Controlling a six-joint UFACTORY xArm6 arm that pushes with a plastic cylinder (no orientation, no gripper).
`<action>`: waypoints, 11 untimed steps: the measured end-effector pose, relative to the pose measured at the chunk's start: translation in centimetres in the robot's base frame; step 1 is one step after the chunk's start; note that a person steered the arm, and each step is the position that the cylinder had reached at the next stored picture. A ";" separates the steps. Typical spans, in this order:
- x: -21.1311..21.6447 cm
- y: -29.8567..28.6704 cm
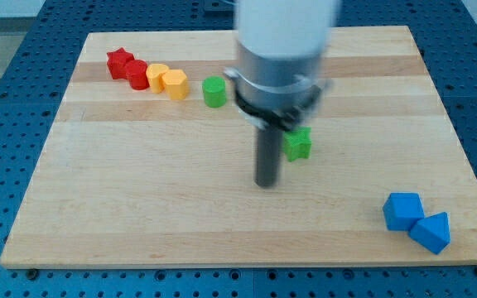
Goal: Slide the green star towards the blue cube
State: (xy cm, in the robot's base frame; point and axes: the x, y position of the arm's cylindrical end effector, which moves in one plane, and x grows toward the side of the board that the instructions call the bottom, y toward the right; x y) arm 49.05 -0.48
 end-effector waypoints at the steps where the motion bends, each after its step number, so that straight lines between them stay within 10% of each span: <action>1: -3.3 -3.0; 6: -0.3 12.8; 8: -4.1 8.4; 11: 2.4 9.9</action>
